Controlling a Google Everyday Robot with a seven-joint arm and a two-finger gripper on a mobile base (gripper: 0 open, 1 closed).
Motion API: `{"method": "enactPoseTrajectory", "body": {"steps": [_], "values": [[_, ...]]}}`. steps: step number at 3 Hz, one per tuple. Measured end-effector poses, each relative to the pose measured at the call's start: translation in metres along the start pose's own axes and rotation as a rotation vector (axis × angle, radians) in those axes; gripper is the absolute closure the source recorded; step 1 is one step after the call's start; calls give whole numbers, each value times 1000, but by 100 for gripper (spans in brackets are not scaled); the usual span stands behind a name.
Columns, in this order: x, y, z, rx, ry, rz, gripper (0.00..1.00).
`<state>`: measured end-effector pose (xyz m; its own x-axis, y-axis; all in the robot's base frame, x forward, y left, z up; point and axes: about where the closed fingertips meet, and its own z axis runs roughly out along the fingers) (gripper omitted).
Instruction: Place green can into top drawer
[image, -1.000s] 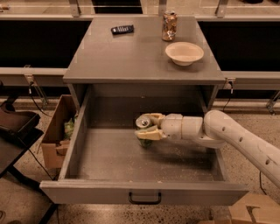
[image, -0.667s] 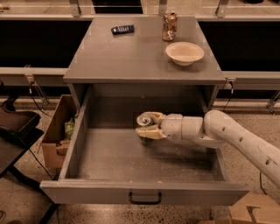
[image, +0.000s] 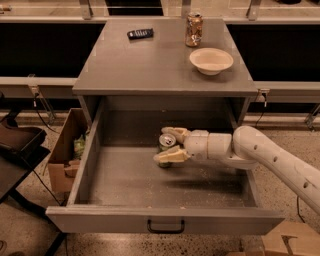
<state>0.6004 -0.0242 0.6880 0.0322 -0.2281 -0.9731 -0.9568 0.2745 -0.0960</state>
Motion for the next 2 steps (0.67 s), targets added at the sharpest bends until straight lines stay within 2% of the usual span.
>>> {"method": "enactPoseTrajectory", "body": {"steps": [1, 2], "values": [[0, 0, 0, 0, 0, 0, 0], [-6, 0, -7, 28, -9, 18, 0]]}}
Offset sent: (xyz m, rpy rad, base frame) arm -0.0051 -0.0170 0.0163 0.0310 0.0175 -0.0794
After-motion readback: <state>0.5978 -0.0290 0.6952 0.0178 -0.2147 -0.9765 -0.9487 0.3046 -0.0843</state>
